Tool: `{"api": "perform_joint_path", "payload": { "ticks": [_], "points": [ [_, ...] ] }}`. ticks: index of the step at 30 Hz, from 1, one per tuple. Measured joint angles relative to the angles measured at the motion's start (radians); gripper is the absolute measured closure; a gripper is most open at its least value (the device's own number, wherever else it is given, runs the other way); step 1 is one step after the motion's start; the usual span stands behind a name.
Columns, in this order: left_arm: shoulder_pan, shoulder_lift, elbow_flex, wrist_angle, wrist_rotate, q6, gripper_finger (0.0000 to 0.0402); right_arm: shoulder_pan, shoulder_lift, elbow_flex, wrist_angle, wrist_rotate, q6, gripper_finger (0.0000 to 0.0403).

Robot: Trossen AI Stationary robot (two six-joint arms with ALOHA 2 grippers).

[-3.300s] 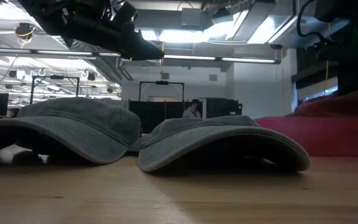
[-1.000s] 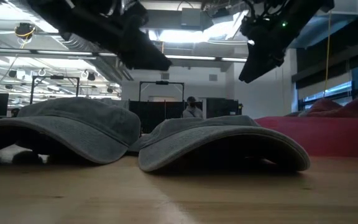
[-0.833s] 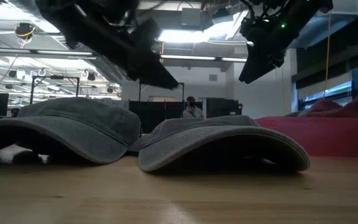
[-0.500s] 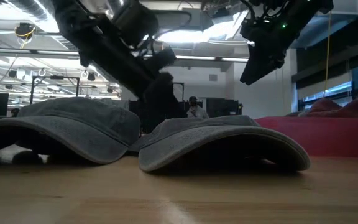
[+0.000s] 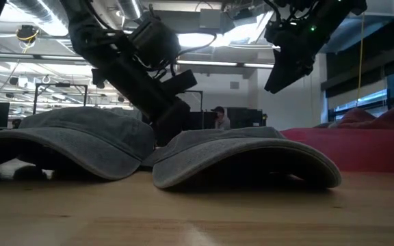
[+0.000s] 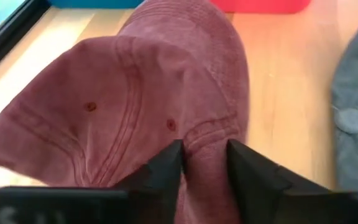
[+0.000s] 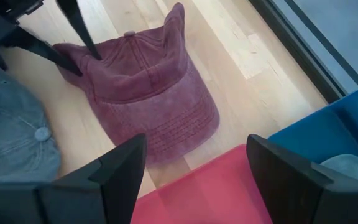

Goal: Pick & Place hat
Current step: Put the red cap into the pink bin

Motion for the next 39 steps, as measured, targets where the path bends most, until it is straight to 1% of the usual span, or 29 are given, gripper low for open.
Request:
{"api": "perform_joint_path", "payload": {
  "ticks": [5, 6, 9, 12, 14, 18, 23, 27, 30, 32, 34, 36, 39],
  "points": [
    [0.0, -0.002, 0.0, -0.01, 0.005, 0.135, 0.0382, 0.0, 0.0, 0.0, 0.0, 0.0, -0.002, 0.0127],
    [0.0, -0.006, 0.0, -0.014, 0.004, 0.155, 0.0389, 0.0, 0.0, 0.0, 0.0, 0.0, -0.006, 0.0127],
    [0.0, -0.013, 0.0, -0.017, 0.002, 0.23, 0.0391, 0.0, 0.0, 0.0, -0.001, 0.0, -0.031, 0.0127],
    [0.0, -0.035, 0.0, -0.022, 0.001, 0.361, 0.0395, -0.001, 0.0, 0.017, -0.014, -0.012, -0.042, 0.0127],
    [-0.001, -0.058, 0.0, -0.037, 0.001, 0.47, 0.0394, -0.01, 0.0, 0.035, -0.017, -0.054, -0.061, 0.0127],
    [-0.008, -0.12, 0.0, -0.036, -0.013, 0.72, 0.0395, -0.05, 0.0, 0.079, -0.019, -0.172, -0.122, 0.0127],
    [-0.012, -0.219, 0.0, -0.051, -0.02, 1.134, 0.0395, -0.112, 0.0, 0.15, -0.022, -0.295, -0.218, 0.0128],
    [-0.019, -0.291, 0.0, -0.072, 0.052, 1.5, 0.0394, -0.15, 0.0, 0.208, -0.021, -0.376, -0.298, 0.0128],
    [-0.029, -0.329, 0.0, -0.074, 0.09, 1.747, 0.0394, -0.175, 0.0, 0.233, -0.012, -0.498, -0.345, 0.0128],
    [-0.037, -0.345, 0.0, -0.064, 0.104, 1.835, 0.0394, -0.187, 0.004, 0.233, 0.006, -0.584, -0.377, 0.0128],
    [-0.047, -0.346, 0.0, -0.028, 0.108, 1.883, 0.0394, -0.198, 0.016, 0.233, 0.028, -0.647, -0.394, 0.0128],
    [-0.057, -0.346, 0.0, -0.017, 0.111, 1.928, 0.0394, -0.201, 0.036, 0.233, 0.049, -0.678, -0.409, 0.0128],
    [-0.068, -0.346, 0.0, -0.017, 0.135, 1.979, 0.0394, -0.201, 0.078, 0.233, 0.075, -0.682, -0.441, 0.0128]
  ]
}}
